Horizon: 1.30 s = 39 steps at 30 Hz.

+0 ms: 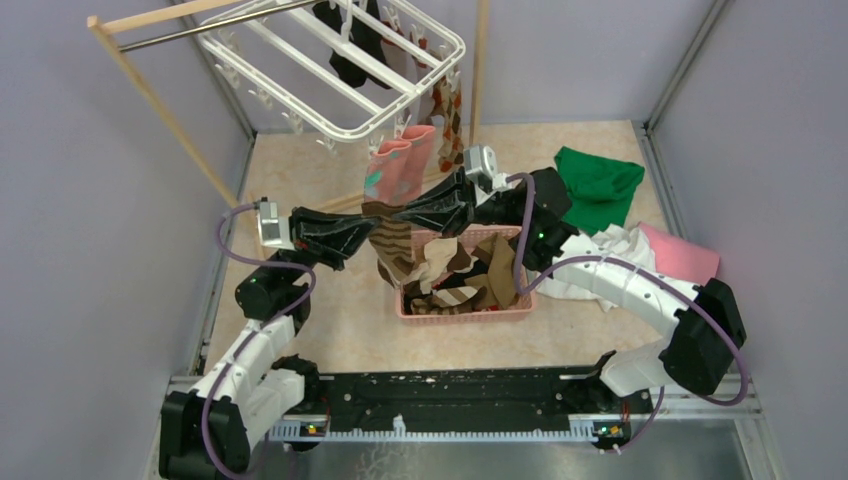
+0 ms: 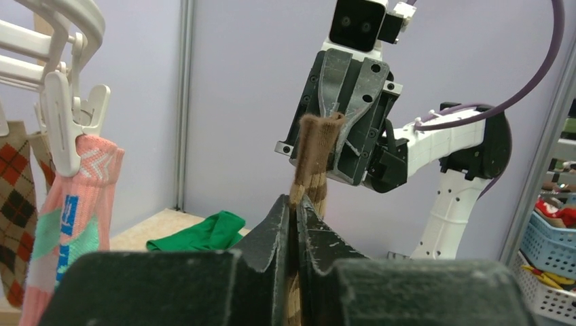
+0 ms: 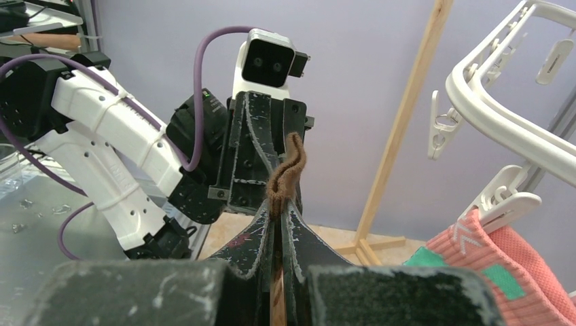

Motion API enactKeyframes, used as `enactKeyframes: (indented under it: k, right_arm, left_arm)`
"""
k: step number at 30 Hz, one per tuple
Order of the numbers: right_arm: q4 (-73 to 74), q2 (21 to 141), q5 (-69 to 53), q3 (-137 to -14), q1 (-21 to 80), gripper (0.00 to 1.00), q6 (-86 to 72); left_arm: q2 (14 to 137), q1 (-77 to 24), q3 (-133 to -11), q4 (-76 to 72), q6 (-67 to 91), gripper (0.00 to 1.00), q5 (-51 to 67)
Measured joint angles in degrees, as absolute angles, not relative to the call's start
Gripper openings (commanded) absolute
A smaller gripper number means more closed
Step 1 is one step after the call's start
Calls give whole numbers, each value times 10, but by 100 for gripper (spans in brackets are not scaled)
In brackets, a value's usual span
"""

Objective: Clip the socks to the hanger
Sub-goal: Open the clamp at the hanger.

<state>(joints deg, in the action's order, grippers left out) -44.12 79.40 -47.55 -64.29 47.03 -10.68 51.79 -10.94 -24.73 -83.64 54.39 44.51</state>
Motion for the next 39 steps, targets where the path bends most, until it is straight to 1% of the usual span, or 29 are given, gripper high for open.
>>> enactKeyframes:
  k: [1,3,5,6,8,9,14,17,21,23,28,31,34,39]
  right_arm:
    - [-441,794,-475,-643,471,1,-107]
    - [-441,794,-475,-643,472,19,-106]
    - [-440,794,-474,-643,472,37,-106]
    - [-440,794,-472,-643,472,44,-105]
    - [-439,794,-469,-643,472,51,-100]
    - [-436,794,-467,-643,472,53,-95]
    - [-422,793,-463,-643,465,57,-81]
    - [-411,790,-462,-643,453,60,-76]
    - [-399,788,-463,-643,435,64,-63]
    - [-396,788,-464,-643,432,65,-59]
    - [-403,791,-464,-655,433,64,-77]
    - [-409,802,-454,-684,435,63,-93]
    - [-410,815,-435,-711,445,60,-105]
    - [-399,840,-380,-740,484,59,-116]
  left_arm:
    - [519,-109,-249,-836,545,4,446]
    - [519,-109,-251,-836,543,0,446]
    - [517,-109,-251,-836,538,0,446]
    - [515,-109,-250,-836,533,0,447]
    - [500,-109,-246,-835,516,0,450]
    - [487,-109,-243,-835,505,0,455]
    - [399,-104,-239,-781,426,0,482]
    - [334,-102,-239,-705,366,0,491]
    - [278,-102,-239,-602,301,0,495]
    - [254,-102,-239,-540,273,0,495]
    - [204,-102,-242,-406,216,0,491]
    - [181,-102,-251,-335,182,0,486]
    - [165,-102,-255,-287,157,0,479]
    - [141,-102,-253,-235,132,0,453]
